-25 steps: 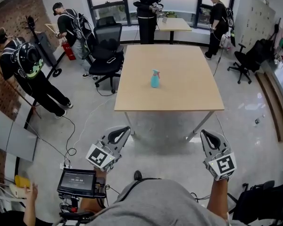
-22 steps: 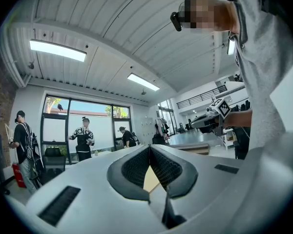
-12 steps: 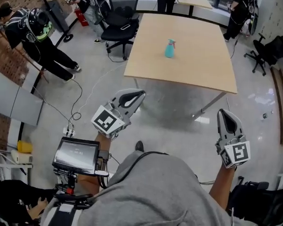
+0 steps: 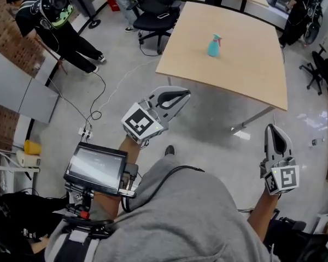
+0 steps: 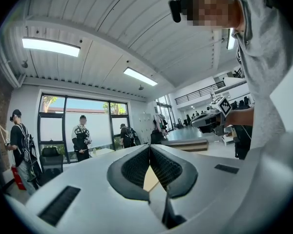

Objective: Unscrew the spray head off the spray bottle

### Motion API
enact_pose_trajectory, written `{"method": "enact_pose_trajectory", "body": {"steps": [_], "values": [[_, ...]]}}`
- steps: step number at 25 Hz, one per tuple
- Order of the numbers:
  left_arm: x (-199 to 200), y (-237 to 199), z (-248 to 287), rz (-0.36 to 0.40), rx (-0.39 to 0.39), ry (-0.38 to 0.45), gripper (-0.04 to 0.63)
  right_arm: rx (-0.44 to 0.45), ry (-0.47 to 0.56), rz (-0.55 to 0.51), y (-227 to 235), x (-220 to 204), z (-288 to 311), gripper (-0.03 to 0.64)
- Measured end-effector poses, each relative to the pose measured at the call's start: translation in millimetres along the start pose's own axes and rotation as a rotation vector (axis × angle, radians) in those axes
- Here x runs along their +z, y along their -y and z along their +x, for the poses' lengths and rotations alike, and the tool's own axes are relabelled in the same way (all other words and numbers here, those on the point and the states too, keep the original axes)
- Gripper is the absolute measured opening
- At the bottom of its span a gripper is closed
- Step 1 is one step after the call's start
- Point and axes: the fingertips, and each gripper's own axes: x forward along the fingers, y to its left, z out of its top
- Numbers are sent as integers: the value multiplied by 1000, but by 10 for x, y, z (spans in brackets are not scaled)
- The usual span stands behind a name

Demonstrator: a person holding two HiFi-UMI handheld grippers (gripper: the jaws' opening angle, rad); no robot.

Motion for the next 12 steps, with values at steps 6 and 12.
{"method": "enact_pose_trajectory", "body": {"steps": [6, 12], "values": [[-349, -586, 319, -37, -15, -11, 5, 9, -29, 3, 205, -126, 679, 5], [-369, -833, 537, -63, -43, 18, 5, -24, -40, -7, 318, -14, 906, 5]]}}
